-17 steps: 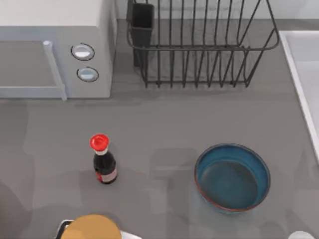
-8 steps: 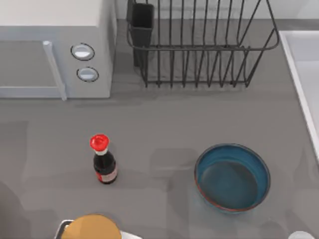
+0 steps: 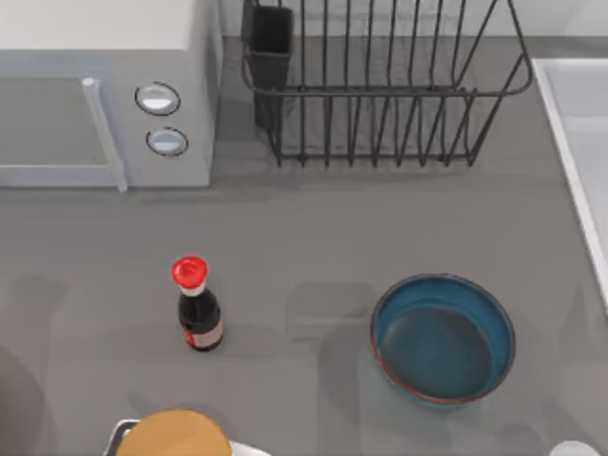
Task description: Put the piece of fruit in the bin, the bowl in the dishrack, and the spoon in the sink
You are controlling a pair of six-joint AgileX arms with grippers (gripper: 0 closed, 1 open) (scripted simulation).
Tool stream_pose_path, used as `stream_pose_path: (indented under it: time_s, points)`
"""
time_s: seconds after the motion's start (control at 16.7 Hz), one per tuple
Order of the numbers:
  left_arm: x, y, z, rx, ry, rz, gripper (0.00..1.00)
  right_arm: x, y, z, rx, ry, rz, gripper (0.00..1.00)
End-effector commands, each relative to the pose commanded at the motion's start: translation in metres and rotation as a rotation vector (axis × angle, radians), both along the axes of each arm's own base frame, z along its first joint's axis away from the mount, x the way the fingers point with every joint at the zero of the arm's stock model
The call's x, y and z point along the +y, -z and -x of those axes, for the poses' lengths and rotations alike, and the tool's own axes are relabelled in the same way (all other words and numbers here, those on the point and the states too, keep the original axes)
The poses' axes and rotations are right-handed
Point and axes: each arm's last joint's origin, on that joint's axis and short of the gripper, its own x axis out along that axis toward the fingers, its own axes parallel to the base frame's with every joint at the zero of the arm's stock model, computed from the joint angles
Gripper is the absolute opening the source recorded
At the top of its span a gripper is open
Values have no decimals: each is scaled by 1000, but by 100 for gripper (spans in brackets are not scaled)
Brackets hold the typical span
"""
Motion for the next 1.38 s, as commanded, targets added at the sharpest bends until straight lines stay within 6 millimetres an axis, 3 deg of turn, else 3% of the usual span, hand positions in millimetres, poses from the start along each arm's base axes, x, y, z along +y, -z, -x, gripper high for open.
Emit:
stream_pose_path:
  time_s: [0.3, 0.66, 0.84, 1.2, 1.38]
  points:
    - [-9, 26, 12, -245, 415, -508, 100, 0, 0, 0, 0, 0, 0, 100]
    - [-16, 43, 14, -491, 577, -979, 100, 0, 0, 0, 0, 0, 0, 100]
    - [-17, 45, 14, -543, 585, -1070, 100, 0, 0, 0, 0, 0, 0, 100]
    - [-17, 46, 14, -546, 585, -1076, 100, 0, 0, 0, 1, 0, 0, 100]
    - [-17, 46, 14, -546, 585, -1076, 100, 3, -11, 0, 60, -22, -23, 100]
